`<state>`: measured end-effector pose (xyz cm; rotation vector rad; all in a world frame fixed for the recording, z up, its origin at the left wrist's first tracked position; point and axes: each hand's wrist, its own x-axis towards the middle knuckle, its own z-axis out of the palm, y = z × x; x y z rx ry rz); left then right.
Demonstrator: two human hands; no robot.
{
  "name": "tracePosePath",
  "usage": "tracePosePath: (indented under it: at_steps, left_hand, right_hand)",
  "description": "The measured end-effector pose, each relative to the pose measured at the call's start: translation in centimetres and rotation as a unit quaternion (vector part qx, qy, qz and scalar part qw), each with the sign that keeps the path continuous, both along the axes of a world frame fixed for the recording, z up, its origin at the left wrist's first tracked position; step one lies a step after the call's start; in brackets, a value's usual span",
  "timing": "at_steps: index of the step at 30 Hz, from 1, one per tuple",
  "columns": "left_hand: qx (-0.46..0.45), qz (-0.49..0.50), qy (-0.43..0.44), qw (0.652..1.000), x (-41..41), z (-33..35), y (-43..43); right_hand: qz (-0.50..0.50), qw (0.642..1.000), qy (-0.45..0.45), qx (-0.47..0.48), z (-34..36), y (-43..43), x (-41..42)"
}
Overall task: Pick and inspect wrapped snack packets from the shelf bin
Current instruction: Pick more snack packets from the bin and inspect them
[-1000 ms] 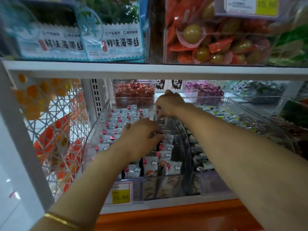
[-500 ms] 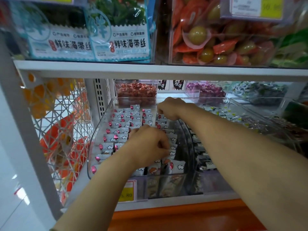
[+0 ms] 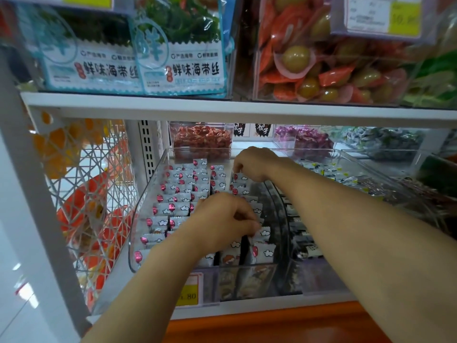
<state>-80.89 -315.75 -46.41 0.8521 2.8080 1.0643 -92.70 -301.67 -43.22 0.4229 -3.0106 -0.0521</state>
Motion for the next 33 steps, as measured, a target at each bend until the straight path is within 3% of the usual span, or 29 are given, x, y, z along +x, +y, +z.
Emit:
tracePosePath:
  at_steps: [3, 7, 14, 17, 22, 26, 33]
  left_hand:
    - [0.033, 0.038, 0.018, 0.999, -0.8, 0.2, -1.0]
    - [0.007, 0.083, 0.074, 0.994, -1.6, -0.1, -1.8]
    - [-0.013, 0.097, 0.081, 0.992, -2.0, -0.4, -1.8]
    - [-0.006, 0.097, 0.077, 0.992, -2.0, -0.5, -1.9]
    - [0.011, 0.105, 0.066, 0.992, -2.2, -0.4, -2.3]
    - [0.022, 0.12, 0.065, 0.99, -2.1, -0.4, -2.6]
    - [0.051, 0.146, 0.082, 0.985, -0.4, 0.6, -3.0]
  right_hand:
    - [-0.006, 0.999, 0.046, -0.02, 0.5, 0.1, -0.6]
    - [-0.022, 0.997, 0.078, -0.02, 0.5, -0.8, -1.6]
    - [-0.057, 0.984, 0.11, 0.13, -0.7, -2.0, -2.4]
    - [-0.058, 0.98, 0.12, 0.151, -1.0, -2.1, -2.4]
    - [-0.05, 0.987, 0.109, 0.103, -0.4, -1.8, -2.5]
    - [-0.018, 0.992, 0.127, 0.013, 0.9, -0.9, -1.5]
    - [-0.018, 0.948, 0.273, -0.159, 1.6, 1.5, 4.7]
